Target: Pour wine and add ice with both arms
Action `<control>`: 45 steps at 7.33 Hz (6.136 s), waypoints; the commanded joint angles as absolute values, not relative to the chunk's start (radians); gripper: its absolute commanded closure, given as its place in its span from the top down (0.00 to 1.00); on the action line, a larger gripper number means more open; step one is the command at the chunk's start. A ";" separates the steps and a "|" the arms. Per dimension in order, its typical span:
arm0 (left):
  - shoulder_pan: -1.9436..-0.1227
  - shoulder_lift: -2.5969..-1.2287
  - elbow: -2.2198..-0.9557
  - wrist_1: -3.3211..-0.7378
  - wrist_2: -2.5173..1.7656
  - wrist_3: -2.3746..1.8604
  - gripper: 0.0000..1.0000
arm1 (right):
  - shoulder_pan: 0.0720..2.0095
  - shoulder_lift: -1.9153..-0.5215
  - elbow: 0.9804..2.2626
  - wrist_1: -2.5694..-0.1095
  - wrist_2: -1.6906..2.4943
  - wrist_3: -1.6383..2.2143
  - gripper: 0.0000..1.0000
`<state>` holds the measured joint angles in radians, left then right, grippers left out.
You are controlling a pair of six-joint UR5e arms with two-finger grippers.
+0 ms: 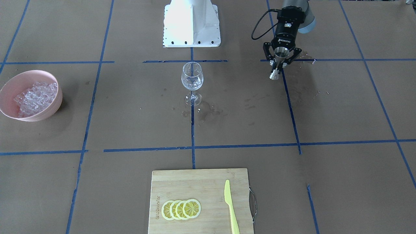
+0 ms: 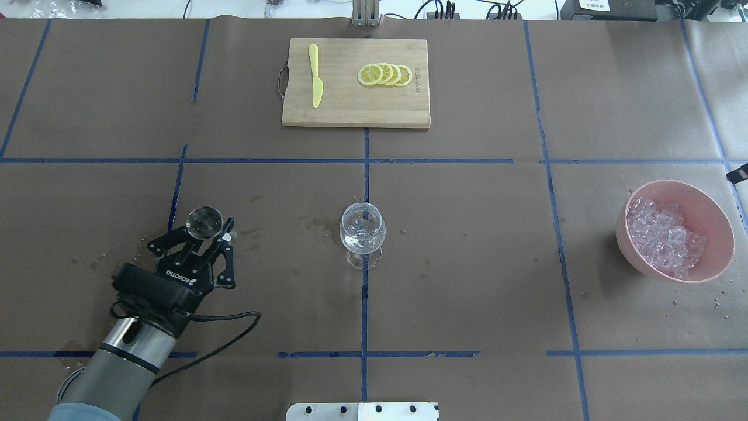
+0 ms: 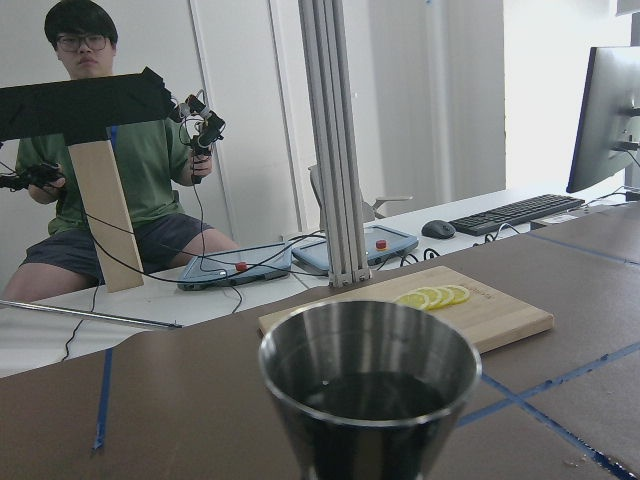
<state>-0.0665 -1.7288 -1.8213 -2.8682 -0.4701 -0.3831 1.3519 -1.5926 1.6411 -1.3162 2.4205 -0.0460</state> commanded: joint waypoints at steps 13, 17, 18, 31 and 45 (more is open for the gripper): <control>-0.147 -2.072 -1.887 -2.053 -0.606 0.163 0.00 | 1.344 -1.580 1.621 -1.316 2.424 -0.046 1.00; -0.153 -2.097 -1.919 -1.892 -0.606 0.348 0.00 | 1.341 -1.580 1.621 -1.315 2.422 -0.046 1.00; -0.155 -2.102 -1.939 -1.844 -0.606 0.388 0.00 | 1.341 -1.580 1.621 -1.316 2.422 -0.046 1.00; -0.184 -2.001 -2.032 -1.727 -0.641 -0.141 0.00 | 1.331 -1.555 1.605 -1.315 2.425 -0.044 1.00; -0.166 -1.416 -1.539 -3.166 -0.614 -0.887 0.00 | 1.312 -1.552 1.608 -1.315 2.427 -0.034 1.00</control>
